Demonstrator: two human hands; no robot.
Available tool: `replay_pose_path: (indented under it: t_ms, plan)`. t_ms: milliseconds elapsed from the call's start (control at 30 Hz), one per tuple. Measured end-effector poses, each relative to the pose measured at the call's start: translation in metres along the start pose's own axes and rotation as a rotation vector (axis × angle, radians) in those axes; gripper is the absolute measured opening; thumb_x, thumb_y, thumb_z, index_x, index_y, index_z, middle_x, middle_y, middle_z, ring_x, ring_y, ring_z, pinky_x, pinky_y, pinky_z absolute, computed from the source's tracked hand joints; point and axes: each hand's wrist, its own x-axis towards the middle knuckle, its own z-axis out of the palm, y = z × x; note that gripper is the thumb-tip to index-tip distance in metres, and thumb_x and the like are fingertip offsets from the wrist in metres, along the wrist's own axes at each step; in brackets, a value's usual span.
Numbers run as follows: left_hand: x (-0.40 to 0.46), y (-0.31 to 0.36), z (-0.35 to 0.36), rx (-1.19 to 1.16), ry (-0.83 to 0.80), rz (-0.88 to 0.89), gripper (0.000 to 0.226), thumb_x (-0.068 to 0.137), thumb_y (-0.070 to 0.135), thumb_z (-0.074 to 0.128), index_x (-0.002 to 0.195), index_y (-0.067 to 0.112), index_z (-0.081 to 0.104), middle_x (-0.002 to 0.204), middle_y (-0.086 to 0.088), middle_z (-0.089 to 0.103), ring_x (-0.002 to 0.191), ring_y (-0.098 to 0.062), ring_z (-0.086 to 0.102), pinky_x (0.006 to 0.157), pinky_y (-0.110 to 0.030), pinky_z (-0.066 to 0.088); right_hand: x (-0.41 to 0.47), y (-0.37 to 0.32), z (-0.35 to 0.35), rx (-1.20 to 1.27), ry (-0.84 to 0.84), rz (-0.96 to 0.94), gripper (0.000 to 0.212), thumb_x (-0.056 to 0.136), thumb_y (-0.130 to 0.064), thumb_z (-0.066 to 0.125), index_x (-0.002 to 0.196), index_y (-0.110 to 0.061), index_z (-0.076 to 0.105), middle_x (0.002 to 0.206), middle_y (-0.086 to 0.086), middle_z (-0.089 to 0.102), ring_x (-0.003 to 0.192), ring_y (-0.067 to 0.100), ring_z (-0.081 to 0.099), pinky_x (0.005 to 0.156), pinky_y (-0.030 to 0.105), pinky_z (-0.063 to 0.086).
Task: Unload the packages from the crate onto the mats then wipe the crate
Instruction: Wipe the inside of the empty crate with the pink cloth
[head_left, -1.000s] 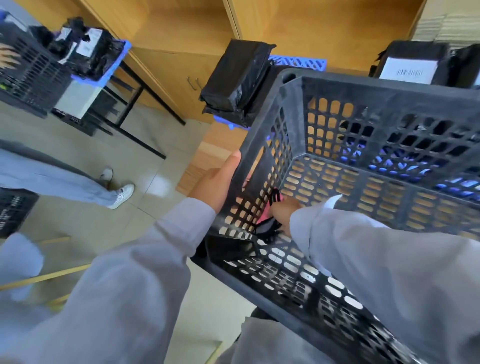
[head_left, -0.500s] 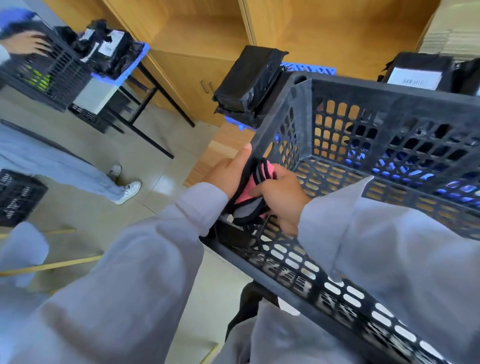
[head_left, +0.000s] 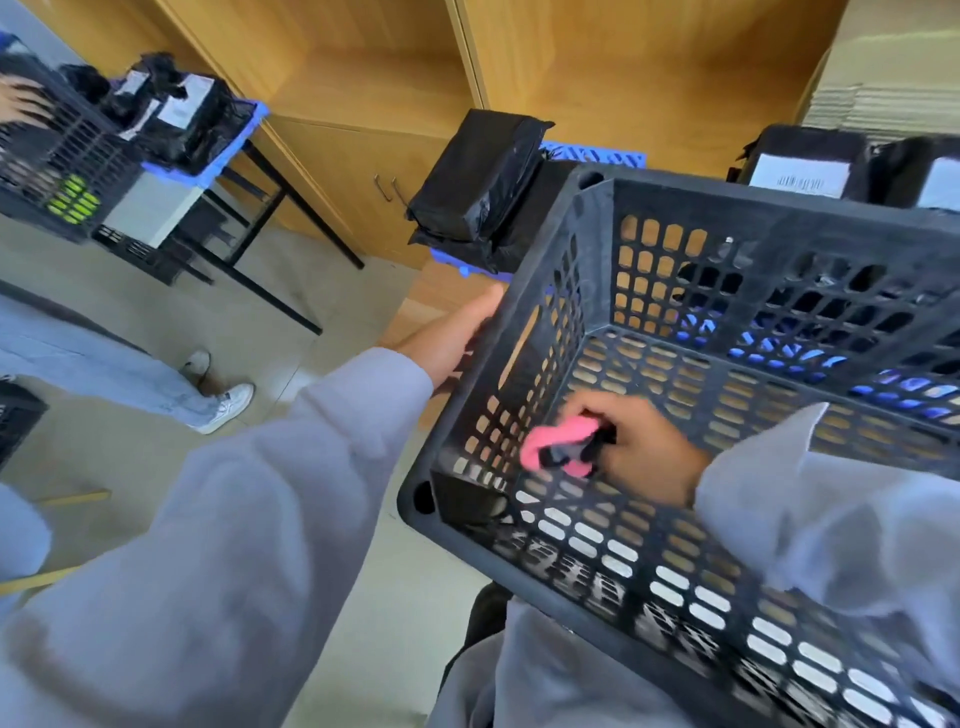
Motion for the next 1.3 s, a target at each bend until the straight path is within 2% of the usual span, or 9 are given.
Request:
replay_pose_path:
  t_ms: [167,367,500,667,767,900,1000,1167,1300]
  plan:
    - [0.010,0.023,0.022,0.058,0.097,-0.024,0.088,0.078,0.084,0.032,0.141,0.025,0.048,0.147,0.001,0.044,0.135,-0.028,0.040,0.115,-0.045,0.025,0.030,0.043,-0.001,0.364,0.400,0.702,0.031,0.083,0.011,0.063,0.104,-0.012,0.061,0.095,0.011,0.065,0.097,0.032,0.063,0.080,0.039,0.050]
    - [0.025,0.019,0.027,0.161,0.151,0.054,0.072,0.094,0.068,0.025,0.139,0.016,0.047,0.113,0.000,0.044,0.104,-0.020,0.041,0.088,-0.032,0.026,0.078,0.049,0.032,0.412,0.404,0.903,0.030,0.087,0.001,0.065,0.116,-0.003,0.060,0.092,0.012,0.064,0.093,0.030,0.059,0.080,0.036,0.050]
    - [0.027,0.017,0.023,0.159,0.132,0.016,0.079,0.083,0.079,0.029,0.130,0.023,0.059,0.125,0.003,0.059,0.115,-0.025,0.053,0.103,-0.037,0.034,0.099,0.048,0.045,0.453,0.445,0.947,0.036,0.090,-0.003,0.057,0.125,-0.005,0.053,0.113,0.013,0.062,0.095,0.028,0.061,0.088,0.036,0.048]
    - [0.023,0.021,0.023,0.133,0.139,0.018,0.071,0.091,0.071,0.029,0.136,0.021,0.051,0.109,0.003,0.041,0.097,-0.017,0.036,0.086,-0.029,0.025,0.094,0.051,0.040,0.723,0.451,0.911,0.046,0.088,0.007,0.055,0.132,-0.006,0.051,0.094,0.010,0.060,0.087,0.028,0.059,0.073,0.036,0.049]
    - [0.021,0.022,0.024,0.087,0.137,0.028,0.071,0.092,0.069,0.031,0.138,0.019,0.049,0.104,0.004,0.040,0.097,-0.016,0.035,0.086,-0.030,0.022,0.095,0.039,0.026,0.886,0.463,0.815,0.042,0.087,0.008,0.056,0.126,-0.007,0.056,0.105,0.017,0.068,0.094,0.032,0.067,0.075,0.039,0.056]
    - [0.018,0.022,0.025,0.083,0.128,0.033,0.074,0.092,0.069,0.030,0.143,0.017,0.042,0.116,-0.001,0.043,0.101,-0.015,0.033,0.086,-0.033,0.023,0.091,0.005,0.007,1.019,0.442,0.649,0.042,0.089,0.009,0.054,0.126,-0.009,0.056,0.106,0.016,0.070,0.085,0.028,0.070,0.065,0.033,0.058]
    - [0.012,0.024,0.026,0.095,0.134,0.028,0.074,0.093,0.068,0.029,0.145,0.016,0.039,0.139,-0.005,0.045,0.118,-0.017,0.040,0.092,-0.032,0.025,0.085,-0.027,-0.002,1.073,0.444,0.500,0.044,0.089,0.011,0.052,0.127,-0.010,0.059,0.114,0.017,0.071,0.100,0.033,0.070,0.083,0.041,0.060]
    - [0.005,0.026,0.026,0.073,0.149,0.041,0.069,0.096,0.063,0.029,0.146,0.016,0.038,0.151,-0.008,0.038,0.136,-0.024,0.036,0.108,-0.034,0.025,0.078,-0.066,-0.009,0.903,0.503,0.254,0.042,0.087,0.012,0.053,0.121,-0.011,0.060,0.113,0.015,0.071,0.103,0.031,0.070,0.092,0.049,0.056]
    - [0.010,0.023,0.024,0.044,0.145,0.052,0.064,0.097,0.061,0.030,0.136,0.015,0.051,0.128,-0.010,0.053,0.115,-0.023,0.047,0.092,-0.030,0.030,0.063,-0.076,0.004,0.549,0.496,0.073,0.032,0.087,0.011,0.056,0.113,-0.008,0.057,0.105,0.017,0.067,0.097,0.029,0.067,0.090,0.046,0.055]
